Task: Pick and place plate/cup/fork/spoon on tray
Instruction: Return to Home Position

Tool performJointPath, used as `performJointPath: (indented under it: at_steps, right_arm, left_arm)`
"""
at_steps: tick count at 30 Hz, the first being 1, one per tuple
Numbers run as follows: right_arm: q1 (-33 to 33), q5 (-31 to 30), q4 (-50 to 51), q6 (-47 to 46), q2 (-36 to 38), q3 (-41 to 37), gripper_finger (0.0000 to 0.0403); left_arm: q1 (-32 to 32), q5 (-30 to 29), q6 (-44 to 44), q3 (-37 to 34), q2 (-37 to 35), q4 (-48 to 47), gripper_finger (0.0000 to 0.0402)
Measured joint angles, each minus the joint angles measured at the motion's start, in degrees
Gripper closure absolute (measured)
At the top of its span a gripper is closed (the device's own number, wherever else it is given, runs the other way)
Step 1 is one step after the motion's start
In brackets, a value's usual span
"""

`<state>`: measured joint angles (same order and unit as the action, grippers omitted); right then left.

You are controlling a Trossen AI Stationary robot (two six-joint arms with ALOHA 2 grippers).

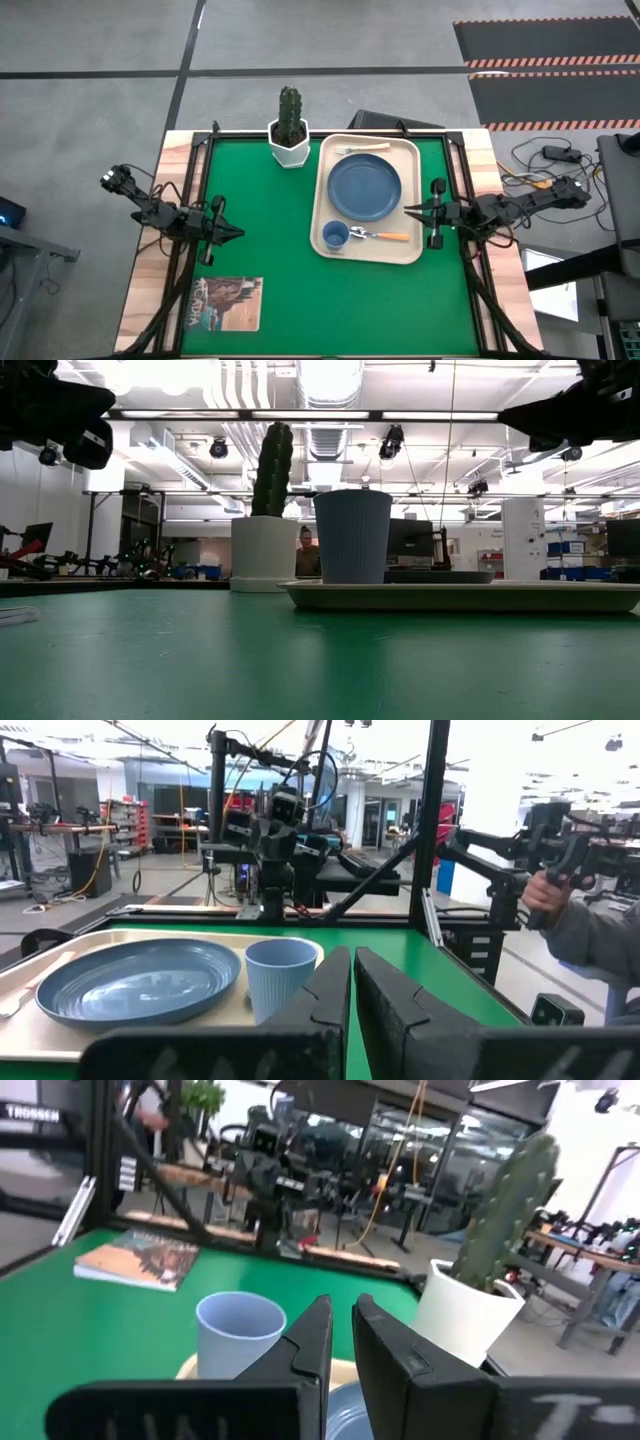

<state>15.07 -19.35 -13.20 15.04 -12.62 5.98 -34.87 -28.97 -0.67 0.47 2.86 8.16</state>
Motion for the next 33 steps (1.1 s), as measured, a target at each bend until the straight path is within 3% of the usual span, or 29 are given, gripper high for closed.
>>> performJointPath:
  at_steps: [11,25,33]
  right_arm:
    - [0.0,-0.2,9.8,0.0,12.5,-0.4,0.037]
    - [-0.1,0.8,8.6,3.5,12.6,-5.3,0.037]
    - [-0.1,-5.9,9.3,4.5,12.0,-5.3,0.037]
  left_arm:
    - [0.0,-1.5,-0.1,-0.1,0.0,-0.2,0.04]
    - [0.0,-6.0,-0.1,-0.1,0.4,0.0,0.04]
    - [0.0,-6.0,-0.2,-0.1,0.5,0.2,0.04]
